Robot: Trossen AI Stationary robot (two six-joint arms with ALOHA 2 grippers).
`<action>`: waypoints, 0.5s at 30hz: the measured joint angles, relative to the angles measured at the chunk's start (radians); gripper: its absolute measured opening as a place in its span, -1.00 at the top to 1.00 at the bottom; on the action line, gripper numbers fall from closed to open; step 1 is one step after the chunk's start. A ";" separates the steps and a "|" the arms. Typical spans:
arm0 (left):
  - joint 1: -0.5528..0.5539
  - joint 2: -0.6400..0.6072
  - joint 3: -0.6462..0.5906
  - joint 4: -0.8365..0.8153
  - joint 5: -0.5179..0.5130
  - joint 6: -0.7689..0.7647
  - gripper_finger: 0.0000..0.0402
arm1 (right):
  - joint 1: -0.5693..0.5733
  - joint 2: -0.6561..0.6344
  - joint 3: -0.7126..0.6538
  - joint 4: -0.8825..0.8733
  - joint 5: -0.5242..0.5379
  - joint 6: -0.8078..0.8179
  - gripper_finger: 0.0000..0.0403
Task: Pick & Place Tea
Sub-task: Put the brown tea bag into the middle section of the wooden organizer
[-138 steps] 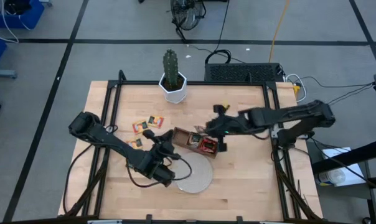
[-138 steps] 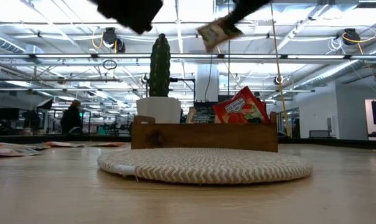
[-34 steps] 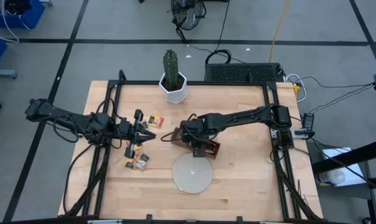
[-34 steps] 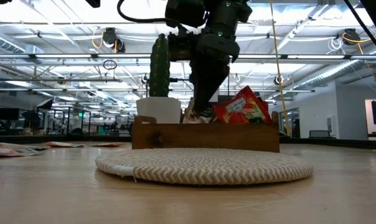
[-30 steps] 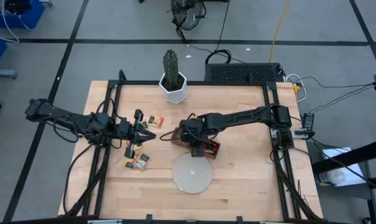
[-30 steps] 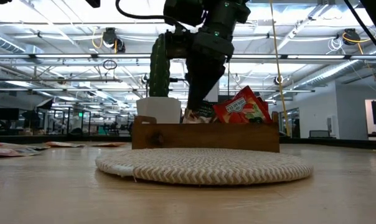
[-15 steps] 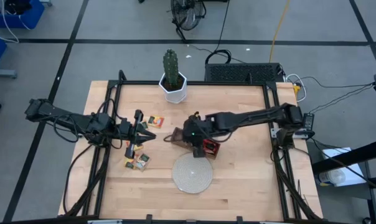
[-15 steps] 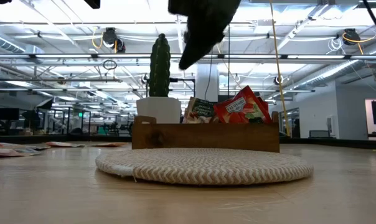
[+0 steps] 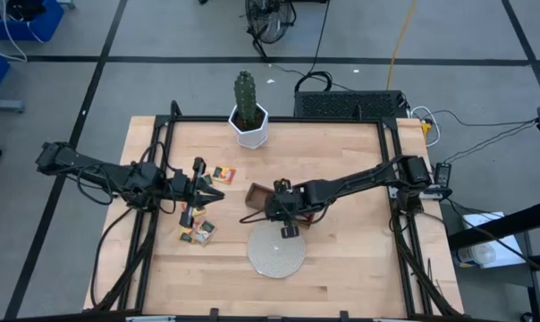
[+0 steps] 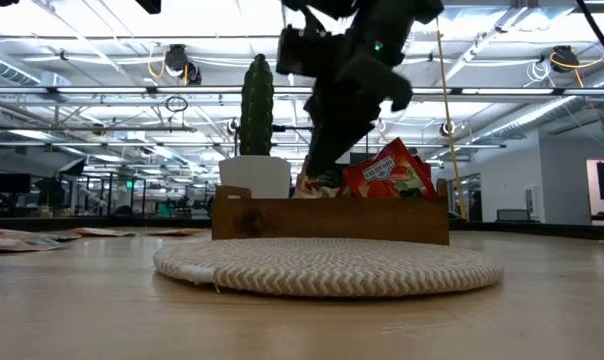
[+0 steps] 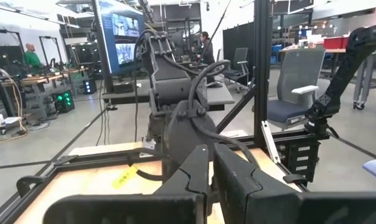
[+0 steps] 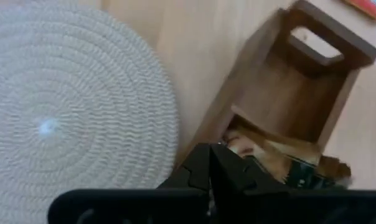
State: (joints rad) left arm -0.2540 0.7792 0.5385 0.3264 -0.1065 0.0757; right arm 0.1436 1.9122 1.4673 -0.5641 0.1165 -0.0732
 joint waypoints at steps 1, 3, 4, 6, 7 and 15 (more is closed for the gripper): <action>0.001 0.000 0.000 0.000 -0.002 0.000 0.85 | -0.001 0.001 -0.004 0.003 0.010 0.004 1.00; 0.001 0.000 0.000 0.001 -0.007 -0.002 0.85 | -0.006 0.001 -0.007 -0.019 0.011 0.008 1.00; 0.001 0.000 0.000 0.000 -0.010 -0.002 0.85 | -0.006 0.001 -0.007 -0.023 0.010 0.008 1.00; 0.001 0.000 0.000 0.000 -0.013 -0.002 0.85 | -0.006 0.001 -0.006 -0.033 0.008 0.008 1.00; 0.001 0.000 0.000 0.001 -0.014 -0.002 0.85 | -0.006 0.001 -0.006 -0.040 0.017 0.008 1.00; 0.001 0.000 0.000 0.001 -0.026 -0.002 0.85 | -0.016 0.001 -0.006 -0.038 0.127 -0.024 1.00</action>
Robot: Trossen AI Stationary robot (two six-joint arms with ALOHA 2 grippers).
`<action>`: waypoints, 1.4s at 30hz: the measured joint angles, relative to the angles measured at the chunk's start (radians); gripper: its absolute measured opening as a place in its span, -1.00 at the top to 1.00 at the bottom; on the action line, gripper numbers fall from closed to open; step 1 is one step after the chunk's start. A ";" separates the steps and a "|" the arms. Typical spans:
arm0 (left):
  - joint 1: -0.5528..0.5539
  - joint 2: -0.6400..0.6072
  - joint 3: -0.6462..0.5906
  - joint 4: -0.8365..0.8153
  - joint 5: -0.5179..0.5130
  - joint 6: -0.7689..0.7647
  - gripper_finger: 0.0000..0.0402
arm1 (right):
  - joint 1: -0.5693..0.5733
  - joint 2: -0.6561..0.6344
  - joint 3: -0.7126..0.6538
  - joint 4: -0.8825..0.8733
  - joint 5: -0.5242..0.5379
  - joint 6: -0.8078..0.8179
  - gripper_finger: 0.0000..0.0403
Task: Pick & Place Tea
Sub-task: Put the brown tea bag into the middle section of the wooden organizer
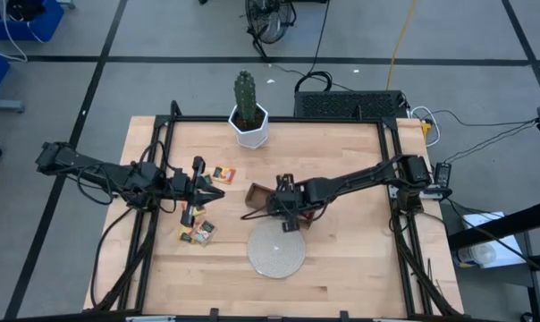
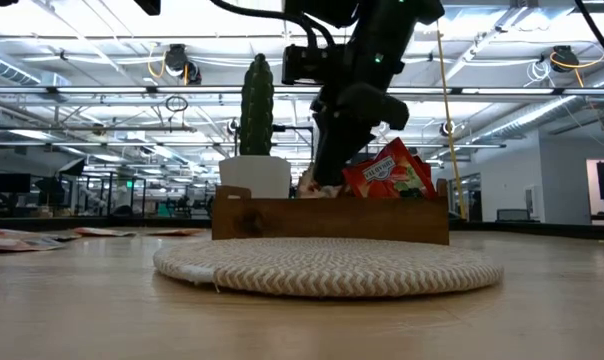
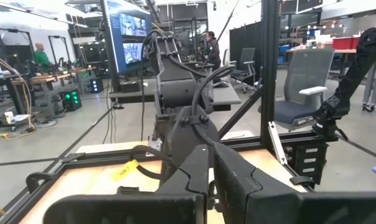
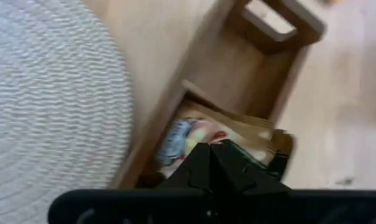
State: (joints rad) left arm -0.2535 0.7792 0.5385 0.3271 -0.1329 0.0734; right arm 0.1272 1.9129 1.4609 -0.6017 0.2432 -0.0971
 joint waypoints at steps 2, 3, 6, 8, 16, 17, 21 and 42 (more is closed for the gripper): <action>0.000 0.000 0.000 0.000 0.000 0.000 0.85 | -0.007 0.000 0.000 0.008 0.020 -0.015 1.00; 0.000 0.000 0.000 0.000 0.000 0.000 0.85 | -0.011 0.000 0.000 0.015 0.020 -0.021 1.00; 0.000 0.000 0.000 0.000 -0.001 0.000 0.85 | -0.017 0.000 0.000 0.051 0.018 -0.027 1.00; 0.000 0.000 0.000 0.000 -0.001 0.000 0.85 | -0.017 0.000 0.000 0.077 0.018 -0.049 1.00; 0.000 0.000 0.000 -0.002 -0.007 0.000 0.85 | 0.033 -0.017 0.000 0.099 0.017 -0.064 1.00; 0.000 0.000 0.000 -0.004 -0.007 0.000 0.85 | 0.045 -0.024 0.000 0.092 0.017 -0.060 1.00; 0.000 0.000 0.000 -0.060 -0.006 -0.058 0.85 | 0.097 -0.091 0.000 0.072 0.024 -0.026 1.00; -0.117 0.472 0.230 -1.094 0.097 -0.998 -0.14 | 0.258 -0.828 -0.918 0.894 0.411 0.099 1.00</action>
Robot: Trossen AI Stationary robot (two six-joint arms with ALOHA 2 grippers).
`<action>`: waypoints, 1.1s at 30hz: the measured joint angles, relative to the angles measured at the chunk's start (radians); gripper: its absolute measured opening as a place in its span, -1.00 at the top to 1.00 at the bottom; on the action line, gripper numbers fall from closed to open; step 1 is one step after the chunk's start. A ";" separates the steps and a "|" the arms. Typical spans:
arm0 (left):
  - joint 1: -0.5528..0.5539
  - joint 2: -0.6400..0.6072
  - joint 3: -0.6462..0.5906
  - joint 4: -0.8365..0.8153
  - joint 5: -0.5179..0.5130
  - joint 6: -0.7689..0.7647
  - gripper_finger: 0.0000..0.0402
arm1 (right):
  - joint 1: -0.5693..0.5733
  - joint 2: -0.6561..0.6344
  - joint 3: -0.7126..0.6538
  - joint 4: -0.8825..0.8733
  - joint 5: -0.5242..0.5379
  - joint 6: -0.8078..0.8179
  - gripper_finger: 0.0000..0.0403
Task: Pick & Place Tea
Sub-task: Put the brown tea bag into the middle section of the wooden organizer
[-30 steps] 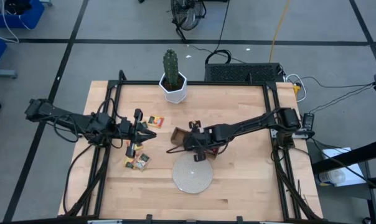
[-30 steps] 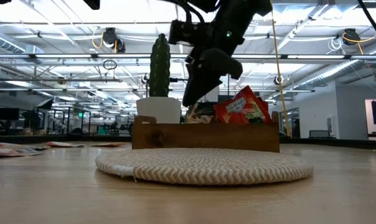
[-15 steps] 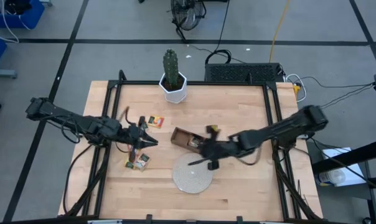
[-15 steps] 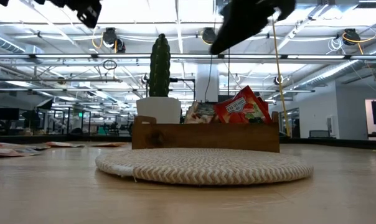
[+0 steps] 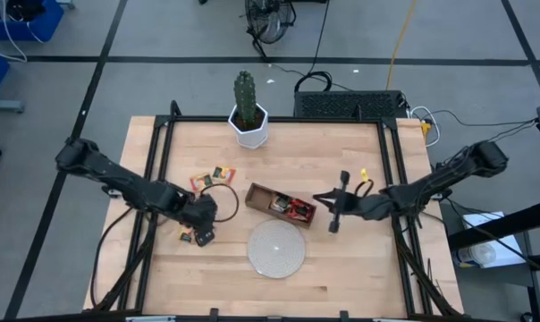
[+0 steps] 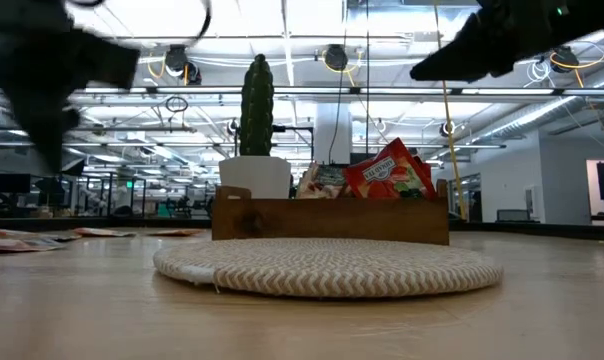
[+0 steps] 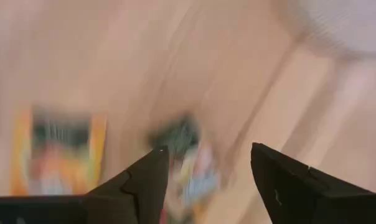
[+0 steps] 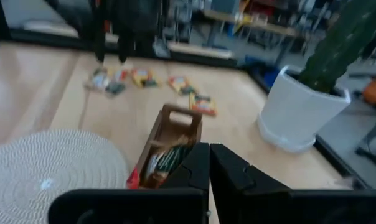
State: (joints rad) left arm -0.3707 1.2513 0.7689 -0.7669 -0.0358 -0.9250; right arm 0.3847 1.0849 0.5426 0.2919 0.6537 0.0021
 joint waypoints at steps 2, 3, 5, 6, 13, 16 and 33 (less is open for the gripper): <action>-0.016 0.030 -0.019 -0.054 0.070 -0.161 -0.15 | 0.000 -0.023 -0.065 0.113 -0.001 -0.036 1.00; -0.028 0.041 -0.031 -0.063 0.106 -0.235 -0.15 | 0.000 -0.032 -0.094 0.155 -0.001 -0.050 1.00; -0.052 0.055 -0.057 -0.062 0.173 -0.359 -0.15 | 0.000 -0.045 -0.137 0.212 -0.001 -0.074 1.00; -0.064 0.059 -0.068 -0.059 0.190 -0.406 -0.15 | 0.000 -0.050 -0.154 0.234 -0.002 -0.082 1.00; -0.100 0.061 -0.087 -0.030 0.135 -0.577 -0.16 | 0.002 -0.064 -0.205 0.280 -0.003 -0.105 1.00; -0.101 0.061 -0.087 -0.024 0.132 -0.610 -0.16 | 0.008 -0.064 -0.206 0.280 -0.011 -0.105 1.00; -0.102 0.155 -0.089 -0.035 0.118 -0.718 -0.16 | 0.013 -0.064 -0.207 0.304 -0.086 -0.097 1.00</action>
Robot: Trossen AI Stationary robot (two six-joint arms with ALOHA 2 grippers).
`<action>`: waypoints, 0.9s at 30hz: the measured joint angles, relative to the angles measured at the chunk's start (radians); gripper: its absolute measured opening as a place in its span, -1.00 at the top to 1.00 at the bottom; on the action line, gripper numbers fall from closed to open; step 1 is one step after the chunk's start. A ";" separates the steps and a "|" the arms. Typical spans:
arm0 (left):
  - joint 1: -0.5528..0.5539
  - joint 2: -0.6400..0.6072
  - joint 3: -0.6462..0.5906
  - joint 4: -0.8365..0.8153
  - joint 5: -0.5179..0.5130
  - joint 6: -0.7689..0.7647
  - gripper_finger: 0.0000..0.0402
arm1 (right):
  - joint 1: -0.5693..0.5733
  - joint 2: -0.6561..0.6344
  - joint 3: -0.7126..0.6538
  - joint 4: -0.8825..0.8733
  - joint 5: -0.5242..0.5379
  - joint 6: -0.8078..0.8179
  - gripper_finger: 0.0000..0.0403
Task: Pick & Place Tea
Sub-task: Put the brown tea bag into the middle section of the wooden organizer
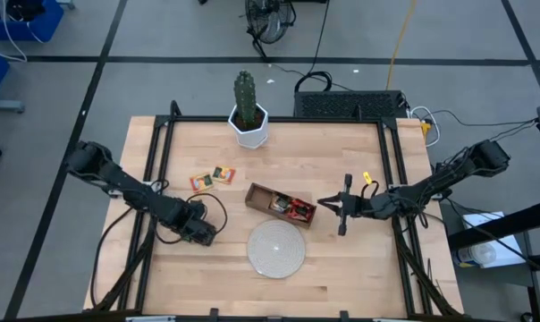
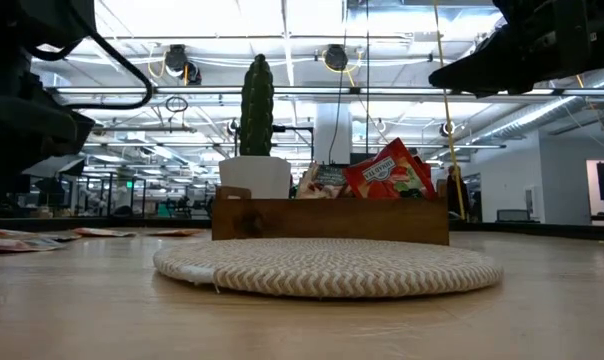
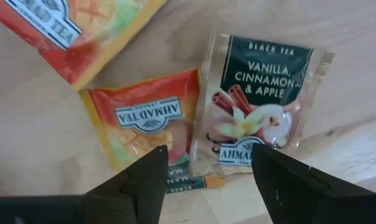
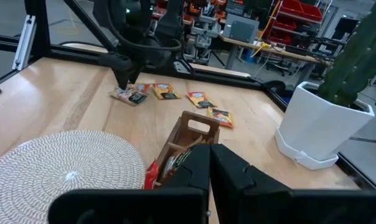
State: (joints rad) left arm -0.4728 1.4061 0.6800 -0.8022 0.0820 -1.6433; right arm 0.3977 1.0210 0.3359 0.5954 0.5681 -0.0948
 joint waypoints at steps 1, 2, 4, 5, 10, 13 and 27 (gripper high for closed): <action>0.000 0.007 0.000 0.014 0.005 0.002 -0.16 | 0.000 0.000 0.000 0.000 0.000 0.000 1.00; 0.000 0.013 0.000 0.030 0.012 0.010 -0.16 | 0.000 0.000 0.000 0.000 0.000 0.000 1.00; 0.000 0.017 0.000 0.078 0.018 0.035 -0.16 | 0.000 0.000 0.000 0.000 0.000 0.000 1.00; 0.000 0.015 0.000 0.100 0.018 0.043 -0.16 | 0.000 0.000 0.000 0.000 0.000 0.000 1.00; 0.001 0.015 0.000 0.142 -0.004 0.052 -0.16 | 0.000 0.000 0.000 -0.001 0.000 0.000 1.00; 0.001 0.016 0.000 0.151 -0.004 0.052 -0.16 | 0.000 0.000 0.000 -0.001 0.000 0.000 1.00; 0.002 0.045 0.001 0.247 -0.047 -0.023 -0.16 | 0.000 0.000 0.000 -0.001 0.003 -0.001 1.00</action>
State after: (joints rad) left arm -0.4709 1.4512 0.6807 -0.5555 0.0348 -1.6664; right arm 0.3973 1.0210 0.3359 0.5949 0.5709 -0.0959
